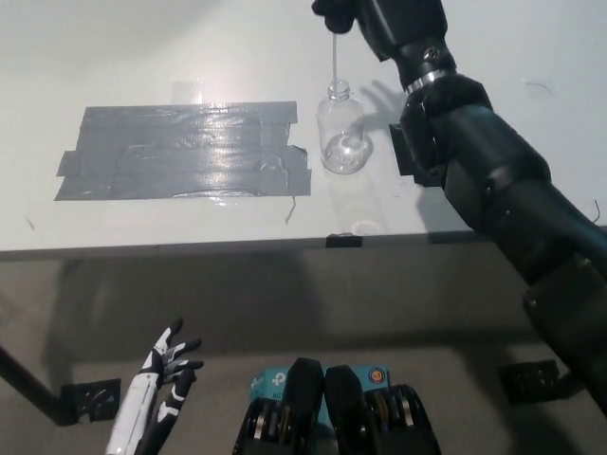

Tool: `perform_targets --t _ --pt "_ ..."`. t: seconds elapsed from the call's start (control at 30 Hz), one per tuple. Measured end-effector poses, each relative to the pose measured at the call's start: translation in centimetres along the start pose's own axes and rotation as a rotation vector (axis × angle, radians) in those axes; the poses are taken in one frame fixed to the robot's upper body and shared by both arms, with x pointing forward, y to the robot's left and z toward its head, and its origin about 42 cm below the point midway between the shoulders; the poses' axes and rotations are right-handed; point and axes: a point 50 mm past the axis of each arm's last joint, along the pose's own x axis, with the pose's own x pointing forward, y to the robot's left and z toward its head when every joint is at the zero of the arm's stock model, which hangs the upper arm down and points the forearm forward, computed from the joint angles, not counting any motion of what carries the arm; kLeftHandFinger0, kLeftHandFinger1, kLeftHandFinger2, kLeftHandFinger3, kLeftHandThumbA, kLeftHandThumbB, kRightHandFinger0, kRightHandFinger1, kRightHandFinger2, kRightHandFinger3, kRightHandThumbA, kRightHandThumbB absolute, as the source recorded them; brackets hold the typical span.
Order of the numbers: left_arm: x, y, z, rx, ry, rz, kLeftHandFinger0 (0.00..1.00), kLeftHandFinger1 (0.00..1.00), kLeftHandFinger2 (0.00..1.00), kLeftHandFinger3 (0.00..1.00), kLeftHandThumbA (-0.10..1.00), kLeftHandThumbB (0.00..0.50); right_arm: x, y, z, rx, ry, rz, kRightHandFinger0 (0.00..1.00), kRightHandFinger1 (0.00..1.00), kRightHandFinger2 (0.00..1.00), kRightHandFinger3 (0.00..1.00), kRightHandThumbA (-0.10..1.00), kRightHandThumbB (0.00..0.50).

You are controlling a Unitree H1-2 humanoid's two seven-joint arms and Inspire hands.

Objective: The robot grabs the black lid of the spray bottle on the desk and places it on the black area of the desk

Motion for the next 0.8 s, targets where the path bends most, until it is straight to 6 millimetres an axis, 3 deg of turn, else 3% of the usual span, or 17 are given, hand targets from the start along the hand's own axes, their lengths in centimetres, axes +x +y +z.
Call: perform_targets --t 0.03,0.07,0.13,0.2,0.27,0.47,0.63,0.67,0.73,0.8 --pt "-0.1 0.0 0.0 0.001 0.002 -0.001 0.66 0.70 0.82 1.00 1.00 0.049 0.2 -0.3 0.0 0.015 0.003 -0.014 0.00 0.40 0.74 0.78 -0.10 0.199" --pt "-0.2 0.0 -0.1 0.002 0.004 -0.001 0.67 0.70 0.82 1.00 1.00 0.048 0.3 -0.5 0.0 0.024 0.003 -0.022 0.00 0.37 0.71 0.67 -0.10 0.224" --pt "-0.3 0.0 -0.1 0.004 0.006 -0.002 0.66 0.69 0.82 1.00 1.00 0.045 0.9 -1.5 -0.2 0.057 0.006 -0.063 0.00 0.33 0.69 0.56 -0.10 0.209" --pt "-0.3 0.0 -0.1 0.007 0.006 -0.003 0.66 0.69 0.82 1.00 1.00 0.055 1.7 -3.0 -0.5 0.093 0.017 -0.123 0.00 0.33 0.72 0.62 -0.10 0.169" --pt "-0.3 0.0 -0.1 0.009 0.007 -0.004 0.66 0.69 0.82 1.00 1.00 0.057 2.7 -5.3 -0.9 0.150 0.034 -0.208 0.00 0.39 0.78 0.78 -0.10 0.164" --pt "-0.5 0.0 -0.2 0.010 0.012 -0.004 0.65 0.67 0.81 1.00 0.99 0.026 3.7 -10.6 -3.6 0.310 0.147 -0.399 0.01 0.38 0.75 0.77 -0.10 0.158" --pt "-0.8 0.0 -0.4 0.015 0.020 -0.006 0.64 0.67 0.81 1.00 0.99 0.032 2.1 -10.9 -7.8 0.403 0.313 -0.434 0.00 0.30 0.67 0.75 -0.10 0.138" --pt "-0.8 0.0 -0.4 0.016 0.019 -0.006 0.64 0.67 0.81 1.00 0.99 0.033 1.6 -10.6 -8.5 0.422 0.345 -0.434 0.00 0.27 0.64 0.74 -0.10 0.152" --pt "-0.8 -0.1 -0.4 0.018 0.018 -0.007 0.65 0.68 0.82 1.00 0.97 0.031 0.3 -9.6 -9.7 0.457 0.409 -0.423 0.00 0.16 0.53 0.64 -0.10 0.168" --pt "-0.9 -0.1 -0.5 0.019 0.016 -0.007 0.67 0.70 0.83 1.00 0.95 0.037 -0.9 -8.3 -10.6 0.478 0.459 -0.404 0.00 0.14 0.50 0.61 -0.10 0.161"
